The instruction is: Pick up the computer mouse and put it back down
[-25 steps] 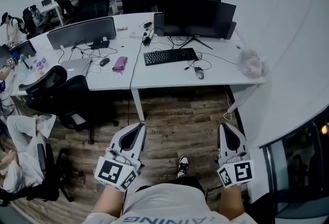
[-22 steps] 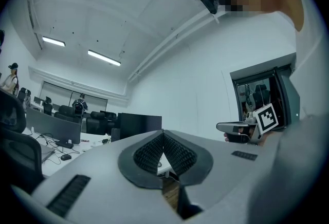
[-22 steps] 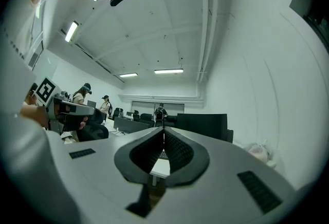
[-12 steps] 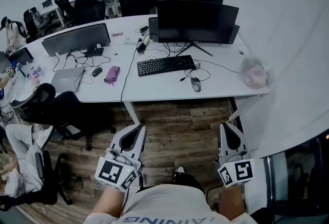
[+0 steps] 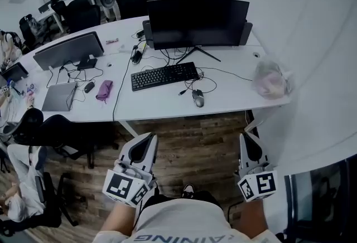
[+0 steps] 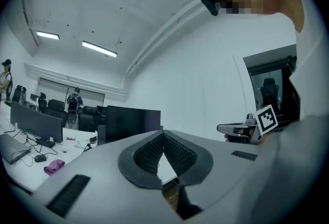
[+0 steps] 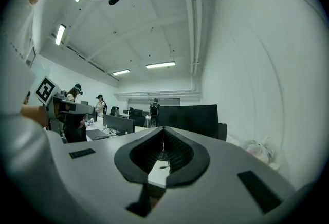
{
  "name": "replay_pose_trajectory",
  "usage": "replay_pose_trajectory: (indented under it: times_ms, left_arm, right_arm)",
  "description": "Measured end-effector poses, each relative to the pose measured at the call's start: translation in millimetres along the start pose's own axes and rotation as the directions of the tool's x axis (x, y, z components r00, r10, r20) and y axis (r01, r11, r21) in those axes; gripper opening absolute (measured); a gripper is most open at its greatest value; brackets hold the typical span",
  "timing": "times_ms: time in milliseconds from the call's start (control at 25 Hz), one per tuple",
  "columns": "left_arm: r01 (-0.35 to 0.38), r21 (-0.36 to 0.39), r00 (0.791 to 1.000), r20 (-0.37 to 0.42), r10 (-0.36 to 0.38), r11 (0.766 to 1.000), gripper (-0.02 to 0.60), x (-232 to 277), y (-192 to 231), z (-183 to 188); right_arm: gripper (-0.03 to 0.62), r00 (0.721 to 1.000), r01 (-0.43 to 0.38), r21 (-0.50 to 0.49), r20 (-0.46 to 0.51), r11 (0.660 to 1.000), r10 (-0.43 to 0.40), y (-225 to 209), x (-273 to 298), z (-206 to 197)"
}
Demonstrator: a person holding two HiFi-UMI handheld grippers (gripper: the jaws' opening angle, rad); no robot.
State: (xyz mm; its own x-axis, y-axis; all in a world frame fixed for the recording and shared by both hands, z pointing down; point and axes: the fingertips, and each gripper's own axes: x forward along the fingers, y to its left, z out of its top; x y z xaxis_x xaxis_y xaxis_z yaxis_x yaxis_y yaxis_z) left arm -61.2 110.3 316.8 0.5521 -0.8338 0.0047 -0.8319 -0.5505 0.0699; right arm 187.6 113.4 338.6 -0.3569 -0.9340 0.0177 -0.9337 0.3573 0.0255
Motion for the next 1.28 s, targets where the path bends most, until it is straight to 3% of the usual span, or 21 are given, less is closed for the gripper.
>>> replay_pose_trajectory:
  times_ms: [400,600,840,1280]
  left_arm:
    - [-0.02,0.015,0.998,-0.051,0.02,1.0,0.009,48,5,-10]
    - [-0.021,-0.012,0.999,-0.05,0.02,1.0,0.009,67,27,-16]
    - [0.026,-0.021,0.999,-0.024,-0.027,0.999,0.009,110,68,-15]
    - [0.101,-0.076,0.995,-0.011,-0.102,0.992,0.009,166,169,-18]
  right_arm:
    - [0.021,0.999,-0.037,0.073,-0.03,0.997,0.039,-31,44,-26]
    - [0.021,0.999,-0.035,0.02,-0.031,0.999,0.035,-35,70,-25]
    - [0.02,0.998,0.031,0.0,-0.052,1.0,-0.031,-47,117,-21]
    - [0.021,0.992,0.072,-0.065,-0.1,0.995,-0.078,-19,223,-16]
